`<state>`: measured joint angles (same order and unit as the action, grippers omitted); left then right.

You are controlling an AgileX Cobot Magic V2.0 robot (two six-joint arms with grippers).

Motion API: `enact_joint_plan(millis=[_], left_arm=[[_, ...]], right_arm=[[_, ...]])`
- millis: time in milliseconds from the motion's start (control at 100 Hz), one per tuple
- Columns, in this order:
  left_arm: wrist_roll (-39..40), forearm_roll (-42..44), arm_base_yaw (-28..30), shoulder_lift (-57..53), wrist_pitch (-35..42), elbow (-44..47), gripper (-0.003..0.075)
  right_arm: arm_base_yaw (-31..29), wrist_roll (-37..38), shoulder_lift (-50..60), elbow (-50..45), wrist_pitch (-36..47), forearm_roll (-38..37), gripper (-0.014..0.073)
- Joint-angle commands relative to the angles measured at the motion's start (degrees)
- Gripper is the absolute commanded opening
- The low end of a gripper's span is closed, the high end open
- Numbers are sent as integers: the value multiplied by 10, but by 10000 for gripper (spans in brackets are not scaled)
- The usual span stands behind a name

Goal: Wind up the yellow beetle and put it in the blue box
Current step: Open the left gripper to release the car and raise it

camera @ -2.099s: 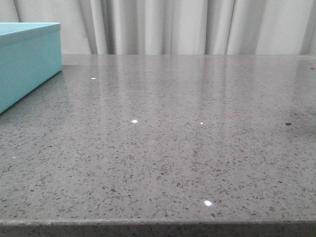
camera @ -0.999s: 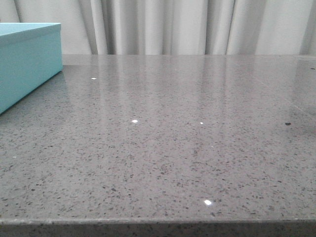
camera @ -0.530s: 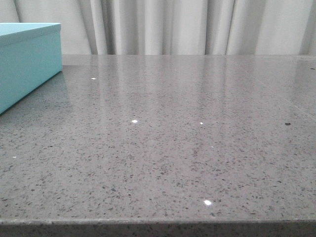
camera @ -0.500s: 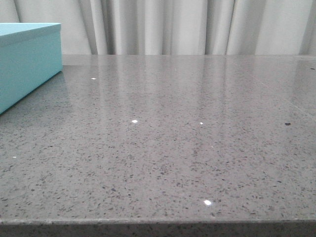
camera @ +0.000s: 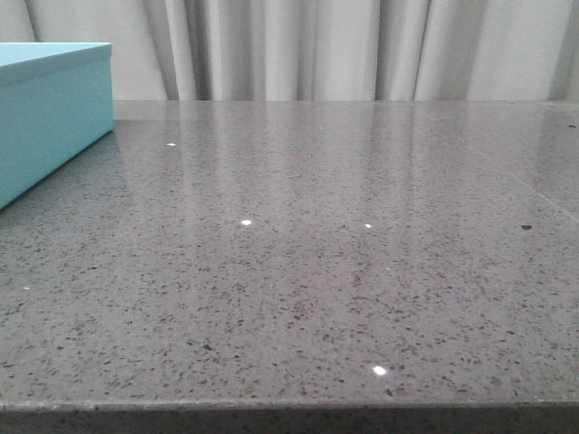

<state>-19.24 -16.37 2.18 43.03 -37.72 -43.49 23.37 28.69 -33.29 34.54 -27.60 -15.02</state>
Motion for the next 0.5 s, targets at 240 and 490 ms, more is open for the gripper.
enact_joint_plan(millis=[240, 490], left_arm=[[0, -27, 1, -172, 127, 148, -18], [0, -39, 1, -248, 125, 203, -18]], right_arm=[[-1, -4, 62, -68, 115, -44, -64], [-1, -4, 105, -102, 141, -53, -64]])
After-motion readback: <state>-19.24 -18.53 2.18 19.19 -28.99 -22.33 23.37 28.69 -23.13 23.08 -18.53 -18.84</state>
